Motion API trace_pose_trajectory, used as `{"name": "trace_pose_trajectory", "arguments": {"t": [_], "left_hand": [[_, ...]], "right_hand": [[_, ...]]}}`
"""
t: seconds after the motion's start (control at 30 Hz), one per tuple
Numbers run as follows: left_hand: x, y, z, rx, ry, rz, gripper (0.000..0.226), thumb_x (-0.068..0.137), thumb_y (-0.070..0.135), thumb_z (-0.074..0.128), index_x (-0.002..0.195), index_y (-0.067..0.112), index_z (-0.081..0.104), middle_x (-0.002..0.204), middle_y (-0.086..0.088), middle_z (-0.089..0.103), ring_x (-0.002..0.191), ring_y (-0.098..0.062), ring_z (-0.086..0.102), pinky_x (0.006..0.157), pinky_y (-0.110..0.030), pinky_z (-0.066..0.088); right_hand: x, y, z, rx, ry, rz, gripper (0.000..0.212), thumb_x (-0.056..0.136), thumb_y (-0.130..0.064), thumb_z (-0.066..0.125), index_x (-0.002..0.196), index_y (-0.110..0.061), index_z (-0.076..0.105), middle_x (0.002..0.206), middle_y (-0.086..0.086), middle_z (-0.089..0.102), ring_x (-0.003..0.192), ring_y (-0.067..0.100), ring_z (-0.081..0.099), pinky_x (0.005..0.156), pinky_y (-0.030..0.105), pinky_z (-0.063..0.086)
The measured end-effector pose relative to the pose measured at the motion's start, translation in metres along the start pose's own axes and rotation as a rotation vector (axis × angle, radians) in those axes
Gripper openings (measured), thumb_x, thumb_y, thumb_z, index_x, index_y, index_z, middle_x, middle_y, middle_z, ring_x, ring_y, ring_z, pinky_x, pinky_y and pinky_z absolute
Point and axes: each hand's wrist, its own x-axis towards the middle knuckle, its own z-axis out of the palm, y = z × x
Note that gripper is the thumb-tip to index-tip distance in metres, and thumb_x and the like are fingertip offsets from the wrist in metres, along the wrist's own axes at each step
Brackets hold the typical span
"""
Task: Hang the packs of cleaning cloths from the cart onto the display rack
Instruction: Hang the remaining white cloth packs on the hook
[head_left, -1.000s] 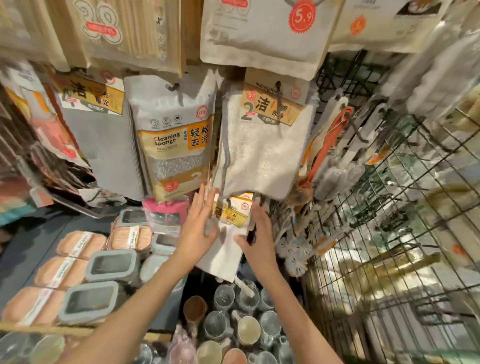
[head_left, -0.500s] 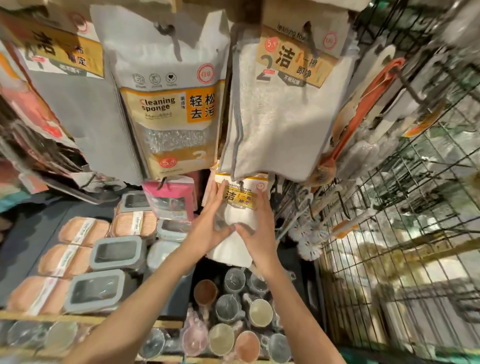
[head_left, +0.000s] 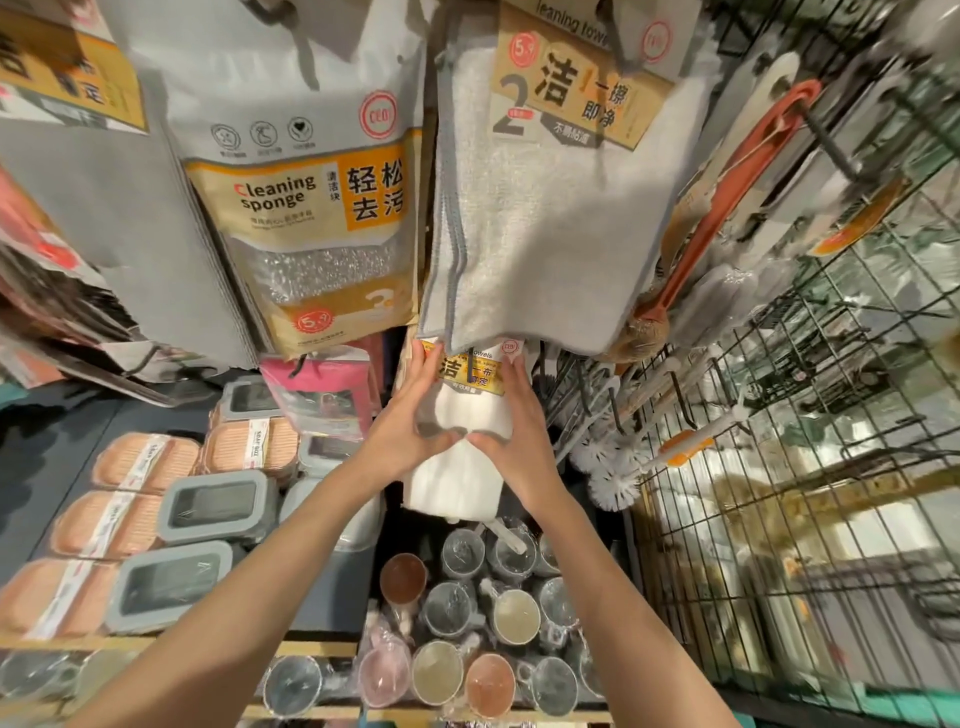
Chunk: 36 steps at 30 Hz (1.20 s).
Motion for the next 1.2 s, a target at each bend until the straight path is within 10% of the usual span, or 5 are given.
{"name": "trace_pose_trajectory", "arguments": {"t": [0.27,0.43,0.53,1.2], "left_hand": [[0.015,-0.002,-0.006,0.005,-0.069,-0.146,0.103,0.078,0.025,0.078,0.151,0.035,0.006,0.151,0.023,-0.009,0.139,0.006,-0.007,0.119,-0.027,0.007],[0.023,0.014,-0.013,-0.011,-0.019,-0.172,0.092,0.079,0.015,0.078,0.140,0.038,0.013,0.118,0.048,0.013,0.124,0.012,0.015,0.084,0.011,0.015],[0.023,0.017,-0.015,-0.020,-0.024,-0.163,0.093,0.079,0.012,0.077,0.144,0.032,0.014,0.106,0.048,0.016,0.121,0.011,0.017,0.076,0.011,0.018],[0.040,-0.003,-0.019,-0.089,-0.084,-0.191,0.091,0.069,0.027,0.085,0.144,0.030,0.034,0.146,0.016,0.039,0.136,-0.007,0.034,0.115,-0.034,0.029]], "right_hand": [[0.017,0.002,-0.006,-0.028,-0.078,-0.008,0.100,0.081,-0.014,0.070,0.148,-0.034,-0.001,0.157,-0.011,-0.011,0.135,-0.007,-0.006,0.108,0.019,0.007],[0.027,0.000,-0.010,0.016,-0.079,0.017,0.097,0.079,-0.014,0.071,0.146,-0.034,0.003,0.158,-0.007,-0.001,0.135,-0.008,-0.001,0.104,0.012,0.011],[0.030,0.004,-0.011,0.020,-0.097,0.023,0.098,0.079,-0.013,0.071,0.149,-0.027,0.005,0.158,-0.006,0.000,0.138,-0.004,0.003,0.105,0.015,0.013],[0.039,0.001,-0.020,0.055,-0.164,0.098,0.086,0.082,-0.015,0.068,0.148,-0.027,0.014,0.154,-0.011,0.009,0.129,-0.002,0.017,0.099,0.022,0.023]]}}
